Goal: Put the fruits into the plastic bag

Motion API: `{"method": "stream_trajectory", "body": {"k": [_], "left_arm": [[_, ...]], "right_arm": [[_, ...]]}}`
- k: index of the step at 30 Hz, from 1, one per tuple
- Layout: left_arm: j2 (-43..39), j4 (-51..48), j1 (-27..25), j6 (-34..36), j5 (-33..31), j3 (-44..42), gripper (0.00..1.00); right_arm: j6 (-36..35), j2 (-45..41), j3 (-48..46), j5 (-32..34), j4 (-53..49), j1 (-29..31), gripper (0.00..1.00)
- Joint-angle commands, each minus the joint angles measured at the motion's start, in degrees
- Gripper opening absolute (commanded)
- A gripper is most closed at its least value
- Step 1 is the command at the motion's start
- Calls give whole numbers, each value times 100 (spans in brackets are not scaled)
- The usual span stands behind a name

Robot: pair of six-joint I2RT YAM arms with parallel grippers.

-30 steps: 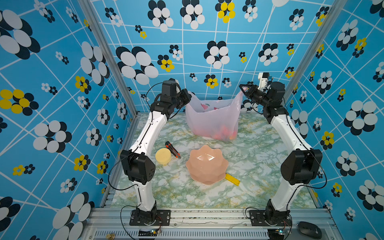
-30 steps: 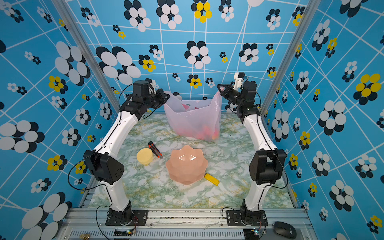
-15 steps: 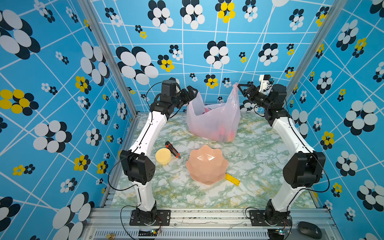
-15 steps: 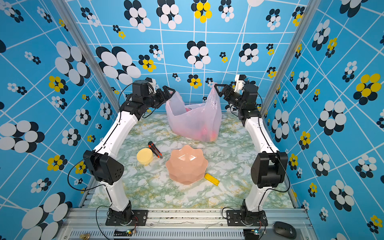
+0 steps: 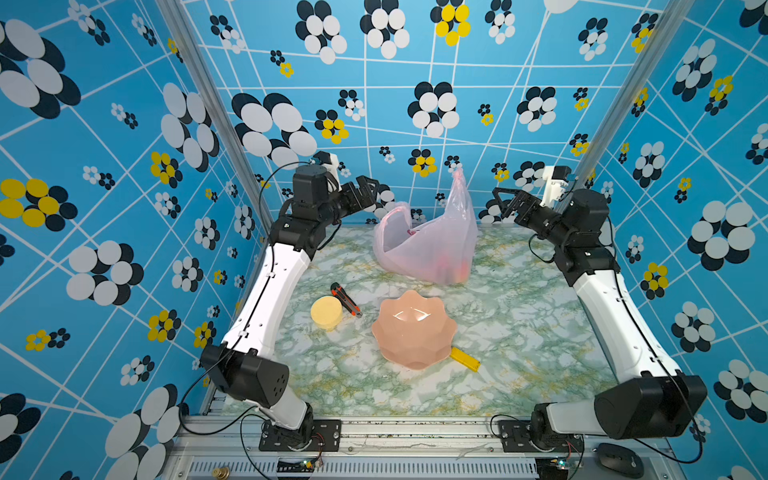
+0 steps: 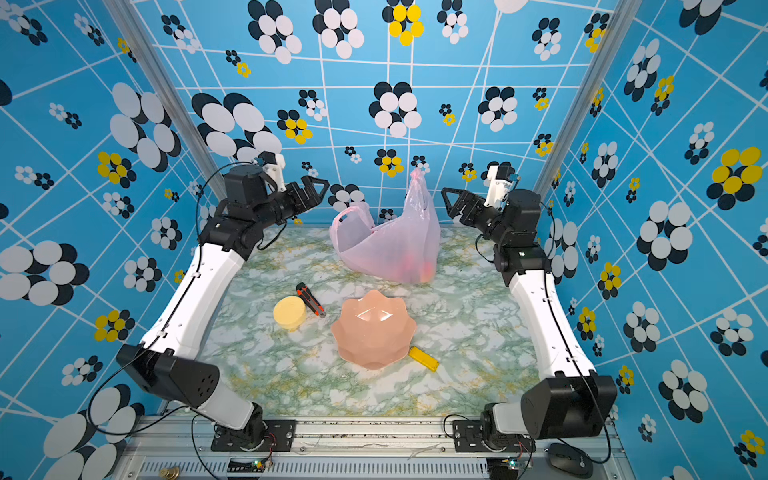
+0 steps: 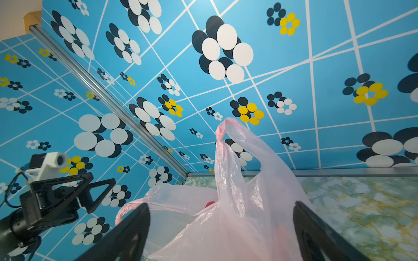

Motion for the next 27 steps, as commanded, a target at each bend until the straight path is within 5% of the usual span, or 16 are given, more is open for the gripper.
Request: {"method": "stream_trajectory", "body": {"k": [1, 8, 11, 15, 27], "left_arm": [[-934, 110, 55, 724, -846, -962, 99], [-2608, 97, 475, 545, -2112, -3610, 99], [-3204, 936, 640, 393, -2063, -5067, 99], [-3658, 2058, 664, 383, -3005, -6399, 99], [-2345, 5334, 781, 2132, -3508, -7913, 99]], "right_arm": [[-664, -555, -832, 751, 77, -30, 99], [-1705, -1446, -3278, 1729, 1153, -30, 99], [-2359, -1659, -4393, 2292, 1743, -33, 99], [-2845, -1516, -5792, 2619, 3665, -37, 99], [-2861, 507, -6366, 2813, 5755, -117, 99]]}}
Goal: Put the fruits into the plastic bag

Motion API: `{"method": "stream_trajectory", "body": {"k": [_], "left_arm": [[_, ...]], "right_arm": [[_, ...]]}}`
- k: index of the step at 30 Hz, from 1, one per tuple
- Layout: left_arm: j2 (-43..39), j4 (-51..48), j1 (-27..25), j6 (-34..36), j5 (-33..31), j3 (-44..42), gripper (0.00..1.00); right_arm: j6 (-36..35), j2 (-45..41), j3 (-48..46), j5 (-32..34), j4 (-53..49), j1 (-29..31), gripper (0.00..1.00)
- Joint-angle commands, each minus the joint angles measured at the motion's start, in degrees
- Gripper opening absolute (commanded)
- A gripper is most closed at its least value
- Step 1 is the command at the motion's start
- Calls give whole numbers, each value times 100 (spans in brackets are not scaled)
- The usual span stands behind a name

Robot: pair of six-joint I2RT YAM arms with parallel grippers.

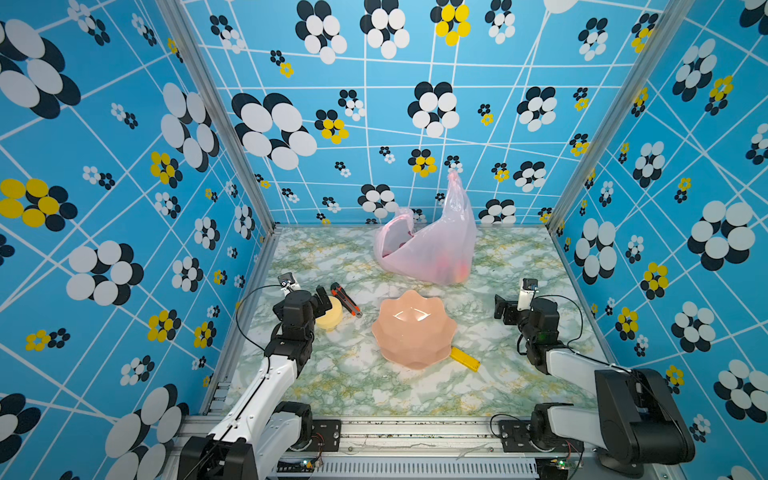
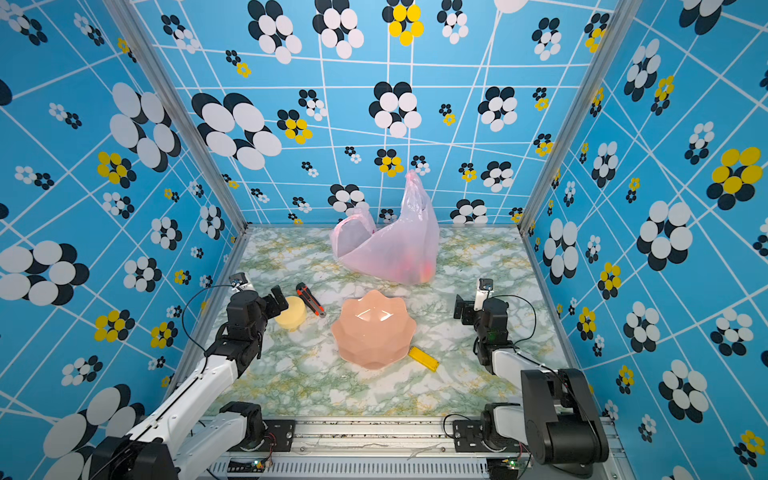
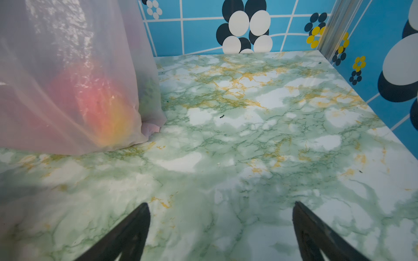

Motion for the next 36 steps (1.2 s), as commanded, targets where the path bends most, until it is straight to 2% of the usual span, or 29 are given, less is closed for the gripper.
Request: {"method": "stream_trajectory", "body": {"k": [1, 7, 9, 13, 15, 17, 20, 36], "left_arm": [[553, 1828, 51, 797, -152, -382, 99], [1803, 3093, 59, 1504, 35, -527, 99], [2163, 3610, 92, 1517, 131, -595, 99], [2849, 4329, 88, 1646, 596, -653, 99], [3164, 4696, 87, 1762, 617, -644, 99], [2962, 3787, 139, 1593, 688, -333, 99], [2972, 3647, 378, 1430, 1031, -272, 99], [3005, 3755, 367, 1459, 1012, -284, 99]], "right_arm": [[-171, 436, -161, 122, 1409, -46, 99], [-105, 1308, -316, 180, 2646, -112, 99], [-50, 1143, -147, 238, 2088, -142, 99], [49, 1166, 148, 452, 1569, -157, 99], [130, 1170, 279, 655, 1329, -154, 99], [119, 1155, 434, 693, 1005, -153, 99], [107, 1156, 460, 687, 952, -152, 99], [102, 1156, 454, 688, 977, -148, 99]]}}
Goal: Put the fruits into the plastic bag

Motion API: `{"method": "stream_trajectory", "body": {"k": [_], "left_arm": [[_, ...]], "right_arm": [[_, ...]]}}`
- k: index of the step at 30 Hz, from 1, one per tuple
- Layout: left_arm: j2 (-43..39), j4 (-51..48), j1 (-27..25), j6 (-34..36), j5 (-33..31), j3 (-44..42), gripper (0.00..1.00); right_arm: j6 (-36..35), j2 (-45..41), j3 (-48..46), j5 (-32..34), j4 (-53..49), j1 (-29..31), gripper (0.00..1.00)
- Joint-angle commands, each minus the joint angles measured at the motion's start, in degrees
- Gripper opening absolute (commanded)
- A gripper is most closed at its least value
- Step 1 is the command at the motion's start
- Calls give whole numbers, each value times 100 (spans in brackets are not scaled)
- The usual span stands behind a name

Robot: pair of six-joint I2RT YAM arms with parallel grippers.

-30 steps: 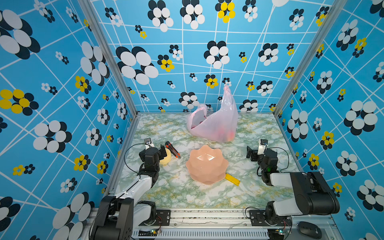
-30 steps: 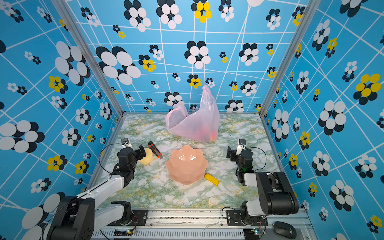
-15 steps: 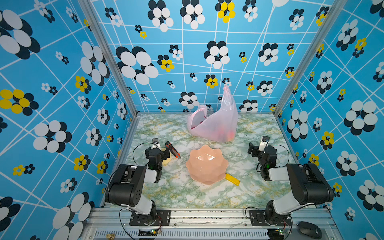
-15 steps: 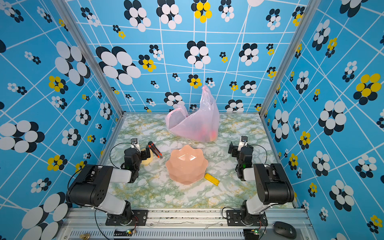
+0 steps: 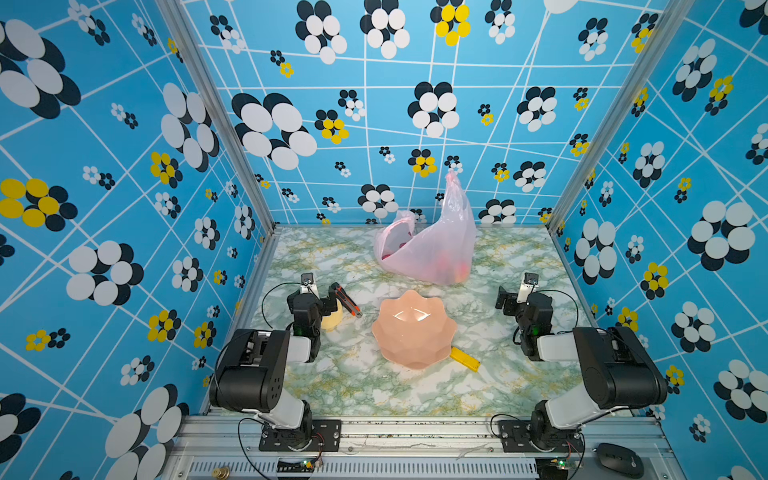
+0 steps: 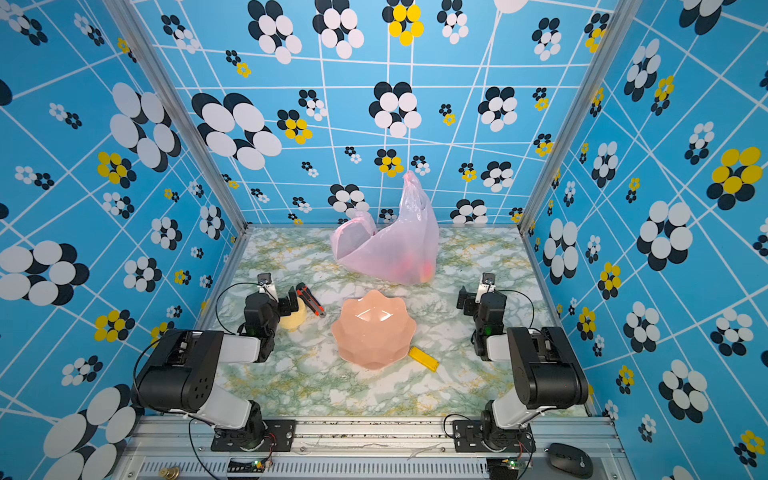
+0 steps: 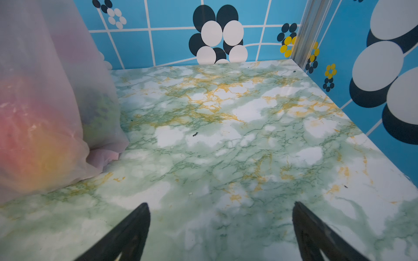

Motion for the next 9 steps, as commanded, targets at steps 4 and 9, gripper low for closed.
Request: {"method": "stream_trajectory", "body": {"k": [4, 9], "left_arm": [[-17, 10, 13, -15, 77, 69, 99], [-23, 7, 13, -13, 77, 61, 99]], "right_arm": [[-114, -72, 92, -287, -84, -26, 99], [-109, -66, 99, -282, -79, -26, 99]]}}
